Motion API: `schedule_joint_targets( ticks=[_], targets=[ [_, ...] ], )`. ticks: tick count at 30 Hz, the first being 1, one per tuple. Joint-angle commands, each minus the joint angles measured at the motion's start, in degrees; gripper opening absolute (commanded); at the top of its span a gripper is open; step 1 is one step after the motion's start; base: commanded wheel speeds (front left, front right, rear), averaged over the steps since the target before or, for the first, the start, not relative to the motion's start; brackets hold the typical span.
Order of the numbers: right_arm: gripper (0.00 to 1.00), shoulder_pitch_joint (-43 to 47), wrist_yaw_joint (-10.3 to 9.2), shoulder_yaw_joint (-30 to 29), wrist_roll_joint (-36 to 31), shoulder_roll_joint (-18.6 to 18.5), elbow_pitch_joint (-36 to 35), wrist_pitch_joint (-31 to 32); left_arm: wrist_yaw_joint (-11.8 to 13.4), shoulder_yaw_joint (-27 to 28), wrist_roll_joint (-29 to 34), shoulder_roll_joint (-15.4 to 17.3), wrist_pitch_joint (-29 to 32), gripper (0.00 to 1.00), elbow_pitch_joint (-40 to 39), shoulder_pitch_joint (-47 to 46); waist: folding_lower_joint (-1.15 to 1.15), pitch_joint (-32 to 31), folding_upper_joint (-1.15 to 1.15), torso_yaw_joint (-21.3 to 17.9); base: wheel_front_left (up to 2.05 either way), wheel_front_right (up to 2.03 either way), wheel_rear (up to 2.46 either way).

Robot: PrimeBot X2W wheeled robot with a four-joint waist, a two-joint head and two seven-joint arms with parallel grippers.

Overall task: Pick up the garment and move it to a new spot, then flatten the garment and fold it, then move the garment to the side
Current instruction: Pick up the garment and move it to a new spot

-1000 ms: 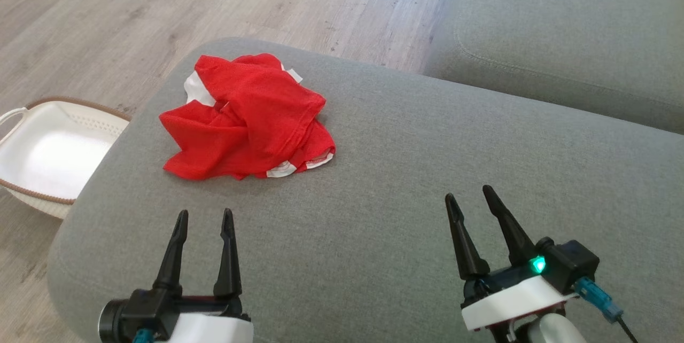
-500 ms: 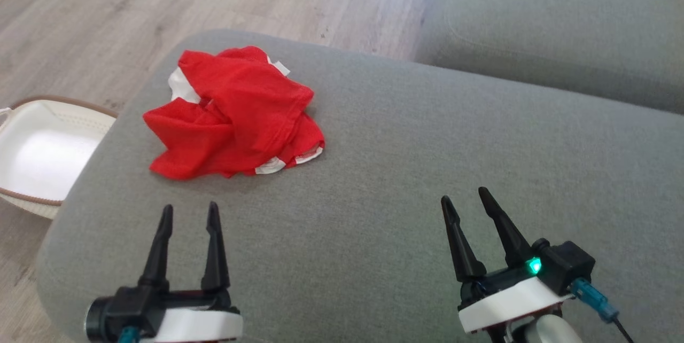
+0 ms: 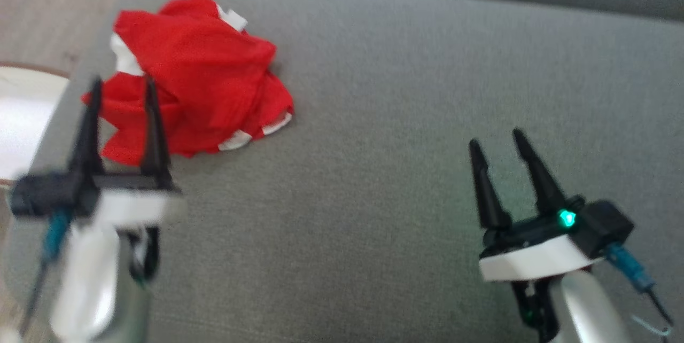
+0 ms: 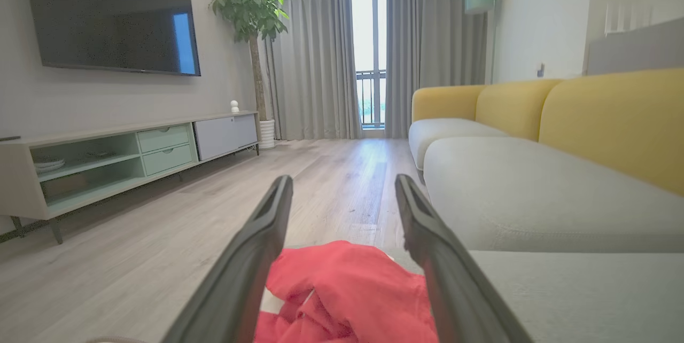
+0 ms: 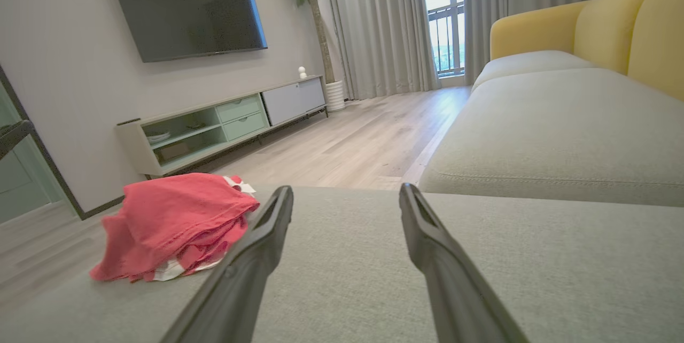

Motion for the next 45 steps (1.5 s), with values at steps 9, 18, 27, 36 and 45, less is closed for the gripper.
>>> schedule_joint_targets(
  ticks=[9, 18, 27, 36, 45],
  targets=[
    [1.0, -4.61, -0.04, -3.08, -4.23, -0.45, -6.58, -0.59, -3.02, -2.0, -1.21, 9.83, 13.6, 1.0, 19.35, -26.08, -0.01, 13.19, 0.0, -3.23, 0.0, 0.0, 0.0],
    [1.0, -7.28, -0.04, -3.07, -5.35, -1.49, -9.51, 0.19, -3.32, -11.64, -7.37, 15.08, 21.79, 1.0, 36.41, -40.61, -0.01, 19.14, 0.0, -5.91, 0.0, 0.0, 0.0],
    [1.0, -7.45, -0.04, -4.2, -4.33, -1.27, -10.49, 0.6, -3.33, -15.34, -10.73, 15.44, 19.85, 0.0, 47.4, -46.28, -0.01, 20.47, 0.0, -6.01, 0.0, 0.0, 0.0],
    [1.0, -6.71, -0.04, -4.03, -4.09, -1.06, -8.56, 0.44, -2.99, -16.41, -12.09, 15.72, 8.84, 0.0, 50.45, -48.87, -0.01, 15.53, 0.0, -5.03, 0.0, 0.0, 0.0],
    [1.0, -4.73, -0.04, -3.56, -2.22, -0.49, -5.44, -0.23, -2.15, -14.86, -12.38, 16.58, 0.07, 0.0, 46.12, -48.93, -0.01, 6.88, 0.0, -4.91, 0.0, 0.0, 0.0]
  ],
)
